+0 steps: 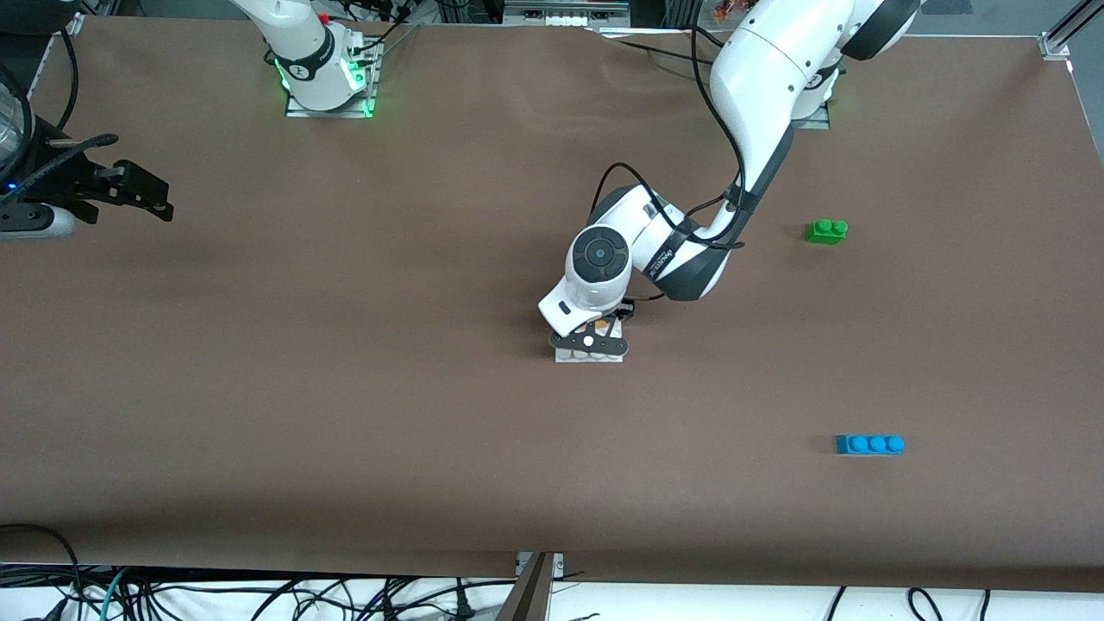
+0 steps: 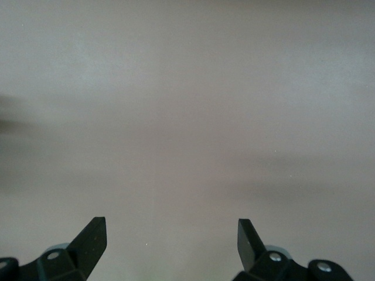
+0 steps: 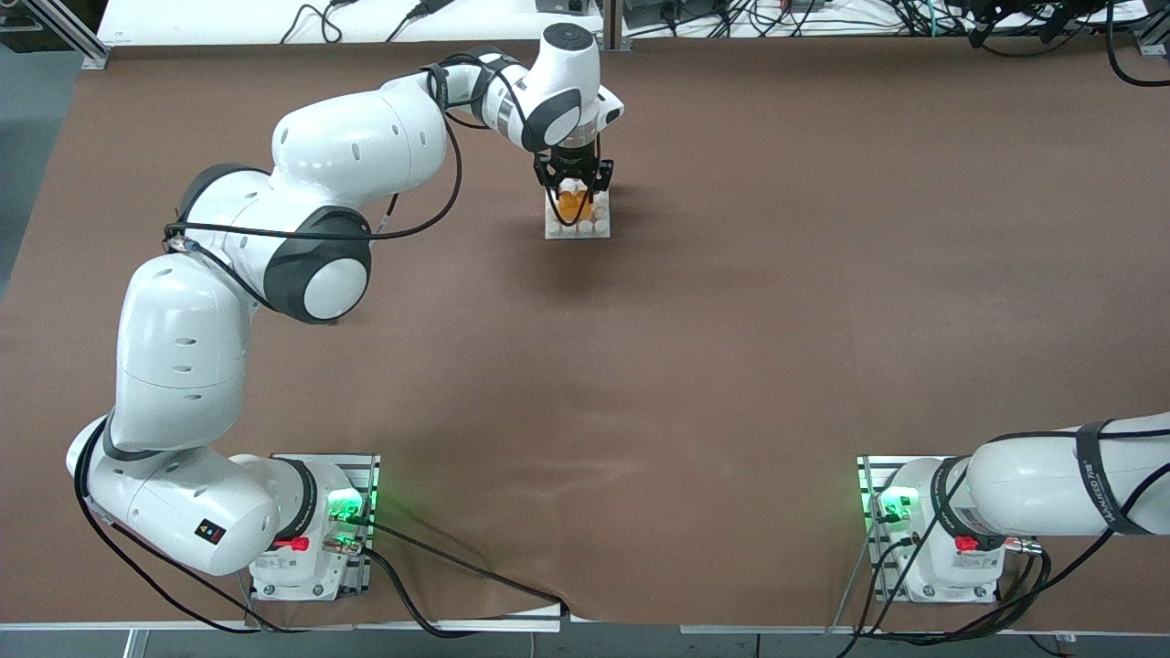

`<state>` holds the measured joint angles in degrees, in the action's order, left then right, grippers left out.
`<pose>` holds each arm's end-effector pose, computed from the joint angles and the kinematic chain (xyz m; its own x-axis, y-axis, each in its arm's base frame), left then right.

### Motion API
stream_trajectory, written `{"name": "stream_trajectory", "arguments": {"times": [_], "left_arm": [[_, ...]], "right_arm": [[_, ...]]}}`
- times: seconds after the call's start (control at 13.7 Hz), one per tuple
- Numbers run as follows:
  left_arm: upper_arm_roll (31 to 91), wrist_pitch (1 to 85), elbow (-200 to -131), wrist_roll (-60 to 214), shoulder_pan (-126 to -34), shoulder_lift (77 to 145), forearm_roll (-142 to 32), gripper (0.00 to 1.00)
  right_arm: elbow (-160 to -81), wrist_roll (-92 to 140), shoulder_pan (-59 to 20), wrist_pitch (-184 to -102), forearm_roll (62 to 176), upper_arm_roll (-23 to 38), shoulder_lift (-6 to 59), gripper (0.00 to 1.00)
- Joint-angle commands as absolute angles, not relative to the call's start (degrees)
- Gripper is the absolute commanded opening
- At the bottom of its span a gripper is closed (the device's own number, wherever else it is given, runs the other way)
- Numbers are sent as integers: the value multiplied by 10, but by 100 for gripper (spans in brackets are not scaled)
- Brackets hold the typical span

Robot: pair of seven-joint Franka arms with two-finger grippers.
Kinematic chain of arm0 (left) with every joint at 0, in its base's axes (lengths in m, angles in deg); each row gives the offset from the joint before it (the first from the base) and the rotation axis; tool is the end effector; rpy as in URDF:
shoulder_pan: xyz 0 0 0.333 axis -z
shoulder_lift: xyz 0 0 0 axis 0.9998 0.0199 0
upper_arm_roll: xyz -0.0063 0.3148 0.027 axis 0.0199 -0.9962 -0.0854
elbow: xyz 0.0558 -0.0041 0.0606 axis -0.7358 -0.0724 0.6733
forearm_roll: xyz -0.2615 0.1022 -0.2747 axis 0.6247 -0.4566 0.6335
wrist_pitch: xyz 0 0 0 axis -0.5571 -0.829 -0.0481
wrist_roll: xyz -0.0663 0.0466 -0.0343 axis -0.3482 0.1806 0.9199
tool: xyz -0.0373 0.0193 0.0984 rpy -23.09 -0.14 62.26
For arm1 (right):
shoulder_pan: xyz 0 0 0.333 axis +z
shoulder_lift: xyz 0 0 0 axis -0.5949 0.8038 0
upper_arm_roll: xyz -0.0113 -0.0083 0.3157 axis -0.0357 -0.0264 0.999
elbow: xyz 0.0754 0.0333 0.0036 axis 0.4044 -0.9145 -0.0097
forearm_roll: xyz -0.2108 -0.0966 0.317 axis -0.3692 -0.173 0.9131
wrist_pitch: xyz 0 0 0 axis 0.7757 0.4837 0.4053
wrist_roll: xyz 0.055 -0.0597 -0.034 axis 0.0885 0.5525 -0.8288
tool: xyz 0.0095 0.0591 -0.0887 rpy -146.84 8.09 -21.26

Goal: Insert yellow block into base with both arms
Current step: 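Press the yellow block down onto the base plate studs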

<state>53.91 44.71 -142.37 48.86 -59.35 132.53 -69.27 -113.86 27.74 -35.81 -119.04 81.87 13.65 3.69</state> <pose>0.5748 -0.4505 0.2308 0.9884 -0.1027 -0.1118 -0.1024 -0.9947 0.0081 0.5608 0.0155 0.5964 0.9980 0.0518 -0.0374 0.0521 -0.9986 0.0078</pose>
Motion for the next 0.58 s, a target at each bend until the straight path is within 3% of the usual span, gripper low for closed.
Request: {"name": "stream_trajectory", "arguments": {"times": [0.0,0.51], "left_arm": [[532,449,-1407,489,-585,1341,-713,17],[532,449,-1406,493,-585,1349,-712,25]], "right_arm": [[-1127,273,-364,-1188,820,142,41,99],[-1127,274,-364,-1188,820,142,41,99]]}}
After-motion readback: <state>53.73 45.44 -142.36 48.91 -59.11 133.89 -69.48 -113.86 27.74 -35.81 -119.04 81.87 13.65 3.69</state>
